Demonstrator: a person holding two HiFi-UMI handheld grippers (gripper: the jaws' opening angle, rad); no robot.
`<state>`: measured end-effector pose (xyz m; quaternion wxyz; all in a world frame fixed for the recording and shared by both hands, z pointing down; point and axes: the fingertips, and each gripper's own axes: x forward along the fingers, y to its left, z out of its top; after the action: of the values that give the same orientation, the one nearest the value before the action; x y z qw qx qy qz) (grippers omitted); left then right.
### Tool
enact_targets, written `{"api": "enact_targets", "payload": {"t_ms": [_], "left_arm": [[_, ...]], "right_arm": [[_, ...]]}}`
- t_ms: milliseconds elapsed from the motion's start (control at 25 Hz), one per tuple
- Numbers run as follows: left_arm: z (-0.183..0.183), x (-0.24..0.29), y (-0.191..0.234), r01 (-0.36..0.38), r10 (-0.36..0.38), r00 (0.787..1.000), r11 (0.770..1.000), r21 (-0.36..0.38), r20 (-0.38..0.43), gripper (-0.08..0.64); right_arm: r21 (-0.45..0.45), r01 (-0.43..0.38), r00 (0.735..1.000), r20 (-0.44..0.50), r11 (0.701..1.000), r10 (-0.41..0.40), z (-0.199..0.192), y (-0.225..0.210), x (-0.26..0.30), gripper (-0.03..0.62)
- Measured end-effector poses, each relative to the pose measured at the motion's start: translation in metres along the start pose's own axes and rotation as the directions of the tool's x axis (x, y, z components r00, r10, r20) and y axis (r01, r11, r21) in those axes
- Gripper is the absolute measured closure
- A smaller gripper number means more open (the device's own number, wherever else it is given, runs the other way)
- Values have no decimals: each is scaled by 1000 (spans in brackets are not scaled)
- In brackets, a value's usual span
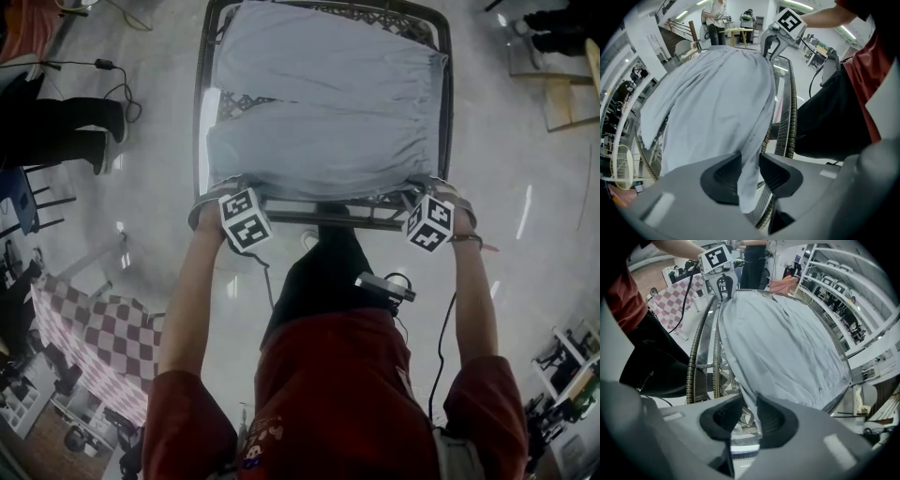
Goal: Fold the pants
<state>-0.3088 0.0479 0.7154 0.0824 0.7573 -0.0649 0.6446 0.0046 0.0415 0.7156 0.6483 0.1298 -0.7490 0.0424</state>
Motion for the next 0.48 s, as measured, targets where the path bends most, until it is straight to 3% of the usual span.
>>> {"api": "enact_targets", "payload": {"t_ms": [160,240,480], "left_arm": [[-3,1,5,-36,37,999,997,67,-26,536],[-4,0,5,-66,69,997,994,87,-27,538],[-7,-10,-1,-171,170,985,982,74,20,540]], "right_arm": [[0,-46,999,-16,999,46,2,6,1,536],[-1,-30,999,-13,1000,30,2,6,1,576],[3,55,999,2,999,-55,0,6,-9,583]]}}
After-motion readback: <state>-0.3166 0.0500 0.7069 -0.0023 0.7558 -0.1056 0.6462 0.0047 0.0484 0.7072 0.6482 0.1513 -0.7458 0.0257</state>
